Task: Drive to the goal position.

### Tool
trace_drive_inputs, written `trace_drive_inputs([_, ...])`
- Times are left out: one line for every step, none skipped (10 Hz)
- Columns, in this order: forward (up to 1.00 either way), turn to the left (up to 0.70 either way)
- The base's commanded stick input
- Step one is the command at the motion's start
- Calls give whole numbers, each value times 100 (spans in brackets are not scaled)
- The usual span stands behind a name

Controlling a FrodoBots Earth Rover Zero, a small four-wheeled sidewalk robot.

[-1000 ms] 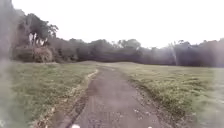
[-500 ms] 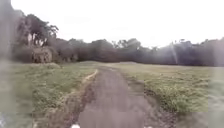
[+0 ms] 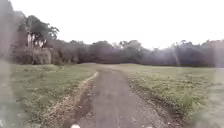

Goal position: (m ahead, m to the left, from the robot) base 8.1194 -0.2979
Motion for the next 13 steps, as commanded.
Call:
trace_drive_inputs([70,0])
trace_drive_inputs([70,-8])
trace_drive_inputs([70,-15])
trace_drive_inputs([70,-21])
trace_drive_inputs([70,-10])
trace_drive_inputs([70,0])
trace_drive_inputs([70,0])
trace_drive_inputs([70,0])
trace_drive_inputs([70,0])
trace_drive_inputs([70,0])
trace_drive_inputs([70,0])
trace_drive_inputs([70,0])
trace_drive_inputs([70,0])
